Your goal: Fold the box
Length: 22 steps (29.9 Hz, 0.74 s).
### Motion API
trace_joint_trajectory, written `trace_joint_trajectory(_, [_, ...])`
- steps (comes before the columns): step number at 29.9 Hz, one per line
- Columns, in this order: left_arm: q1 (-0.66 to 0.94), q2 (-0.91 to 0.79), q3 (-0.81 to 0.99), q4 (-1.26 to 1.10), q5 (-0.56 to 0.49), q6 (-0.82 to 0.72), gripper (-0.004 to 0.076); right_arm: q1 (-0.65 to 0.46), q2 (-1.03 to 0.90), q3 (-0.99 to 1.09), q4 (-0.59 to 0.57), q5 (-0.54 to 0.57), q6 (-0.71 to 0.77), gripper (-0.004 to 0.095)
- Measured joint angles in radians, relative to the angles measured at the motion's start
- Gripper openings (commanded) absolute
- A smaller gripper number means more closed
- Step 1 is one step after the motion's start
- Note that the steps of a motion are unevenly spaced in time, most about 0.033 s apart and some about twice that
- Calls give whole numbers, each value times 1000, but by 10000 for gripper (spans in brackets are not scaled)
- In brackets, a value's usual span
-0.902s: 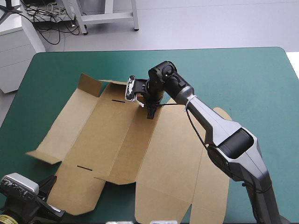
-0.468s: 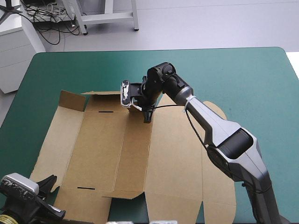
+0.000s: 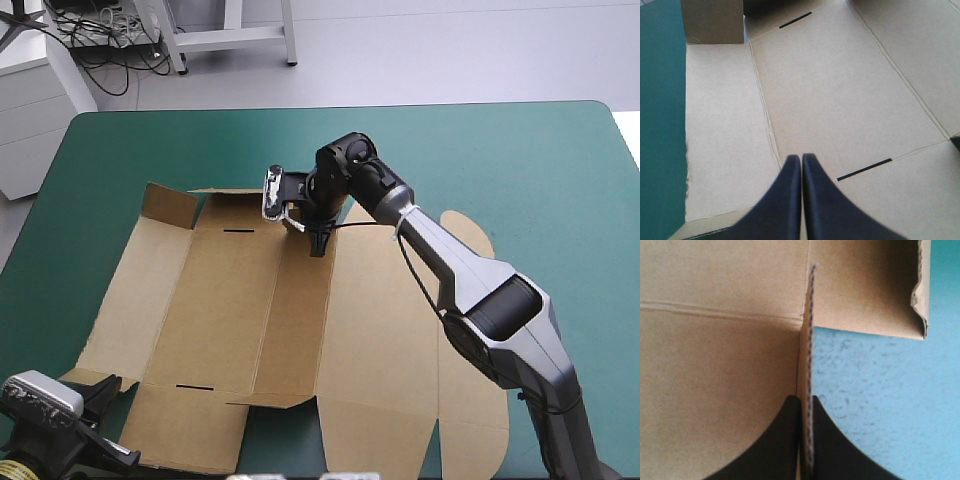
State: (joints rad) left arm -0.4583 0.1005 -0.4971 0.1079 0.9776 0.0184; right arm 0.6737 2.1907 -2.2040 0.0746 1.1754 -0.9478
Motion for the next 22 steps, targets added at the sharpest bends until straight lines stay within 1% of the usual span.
trace_joint_trajectory(3, [0,0,0,0,0,0,-10,0,0,0,0,-36,3,8])
trace_joint_trajectory(5, [0,0,0,0,0,0,-10,0,0,0,0,-54,3,53])
trace_joint_trajectory(8, [0,0,0,0,0,0,-10,0,0,0,-4,-68,8,176])
trace_joint_trajectory(10, [0,0,0,0,0,0,-10,0,0,0,-4,-76,20,291])
trace_joint_trajectory(12, [0,0,0,0,0,0,-10,0,0,0,-4,-83,47,375])
trace_joint_trajectory(13, [0,0,0,0,0,0,-10,0,0,0,-4,-89,67,402])
trace_joint_trajectory(14, [0,0,0,0,0,0,-10,0,0,0,-4,-95,86,411])
trace_joint_trajectory(18, [0,0,0,0,0,0,-10,-11,0,0,-4,-104,130,385])
trace_joint_trajectory(22, [0,0,0,0,0,0,-10,-50,-1,0,-4,-59,146,370])
